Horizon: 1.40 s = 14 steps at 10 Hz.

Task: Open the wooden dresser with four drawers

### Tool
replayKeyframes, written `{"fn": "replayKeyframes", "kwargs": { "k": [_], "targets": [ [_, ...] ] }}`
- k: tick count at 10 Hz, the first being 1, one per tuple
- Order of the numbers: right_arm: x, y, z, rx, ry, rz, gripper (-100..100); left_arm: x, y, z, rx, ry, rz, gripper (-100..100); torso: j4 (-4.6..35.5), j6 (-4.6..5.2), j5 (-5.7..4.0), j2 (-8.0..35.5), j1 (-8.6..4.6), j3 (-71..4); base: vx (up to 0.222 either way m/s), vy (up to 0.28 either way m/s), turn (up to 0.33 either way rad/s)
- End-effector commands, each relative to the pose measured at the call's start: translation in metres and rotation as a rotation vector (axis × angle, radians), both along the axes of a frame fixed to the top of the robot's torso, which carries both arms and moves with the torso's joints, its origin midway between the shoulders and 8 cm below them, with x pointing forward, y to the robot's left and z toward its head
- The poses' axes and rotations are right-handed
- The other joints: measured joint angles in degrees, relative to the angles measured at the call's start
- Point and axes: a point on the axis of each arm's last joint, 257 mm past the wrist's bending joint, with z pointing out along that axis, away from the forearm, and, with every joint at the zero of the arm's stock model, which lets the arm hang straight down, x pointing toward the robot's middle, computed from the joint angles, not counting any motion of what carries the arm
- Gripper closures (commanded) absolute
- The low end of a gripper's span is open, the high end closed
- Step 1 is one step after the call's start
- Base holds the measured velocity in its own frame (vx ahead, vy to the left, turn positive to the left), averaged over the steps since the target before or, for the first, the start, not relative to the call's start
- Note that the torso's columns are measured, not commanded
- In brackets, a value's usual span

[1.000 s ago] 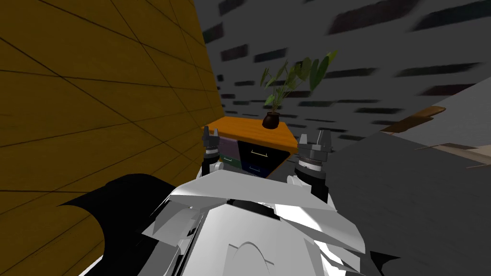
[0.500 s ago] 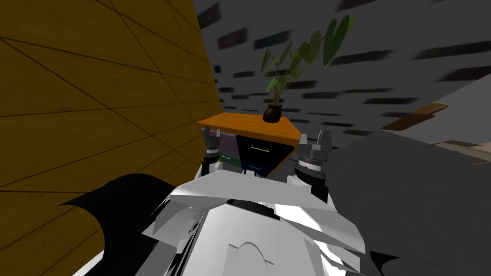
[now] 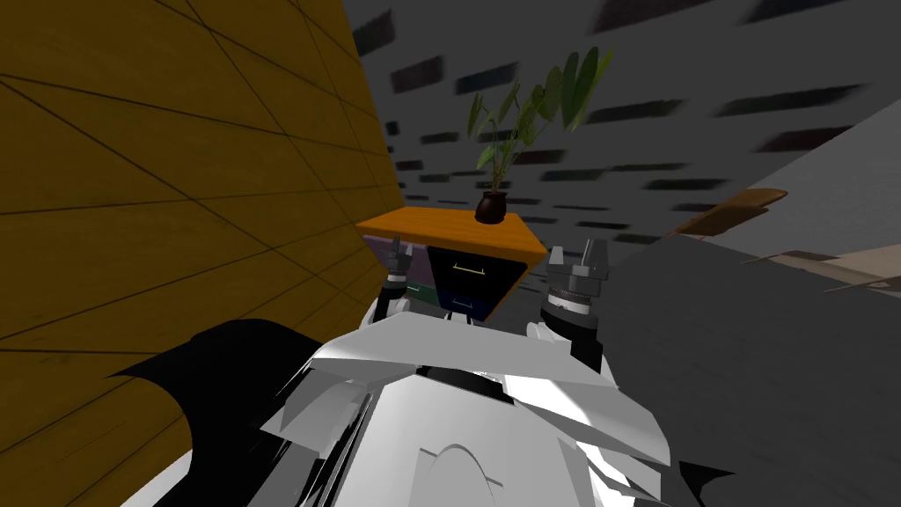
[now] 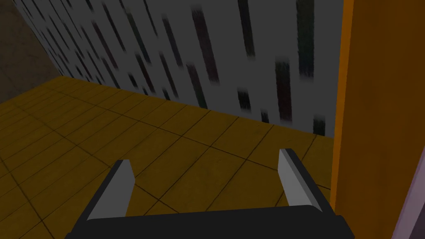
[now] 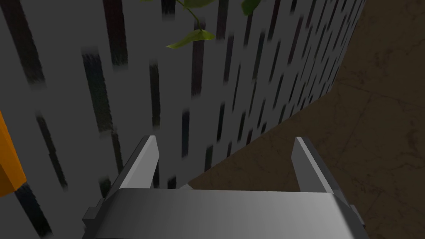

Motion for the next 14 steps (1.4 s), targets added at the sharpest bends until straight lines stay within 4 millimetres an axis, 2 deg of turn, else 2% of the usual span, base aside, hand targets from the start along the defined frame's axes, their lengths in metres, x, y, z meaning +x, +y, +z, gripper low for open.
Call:
{"fn": "replayKeyframes", "kwargs": {
  "k": [1, 11, 13, 14],
  "targets": [
    [0.000, 0.000, 0.000, 0.000, 0.000, 0.000, 0, 0.019, -0.003, -0.032, -0.006, 0.088, -0.001, -100, -0.01, 0.00, 0.00, -0.02, -0.01, -0.01, -0.044, -0.086, -0.079],
    [0.000, 0.000, 0.000, 0.000, 0.000, 0.000, 0, 0.056, -0.018, -0.116, -0.004, 0.301, -0.014, -100, 0.00, 0.00, -0.01, 0.01, -0.03, 0.01, -0.030, -0.056, -0.042],
    [0.000, 0.000, 0.000, 0.000, 0.000, 0.000, 0, 0.066, -0.025, -0.145, 0.000, 0.371, -0.020, -100, -0.01, 0.01, 0.00, -0.02, -0.03, -0.01, -0.031, -0.068, -0.061],
    [0.000, 0.000, 0.000, 0.000, 0.000, 0.000, 0, 0.068, -0.026, -0.152, 0.001, 0.391, -0.022, -100, 0.01, 0.00, -0.03, 0.05, -0.13, 0.02, -0.039, -0.072, -0.043]
  ]
}}
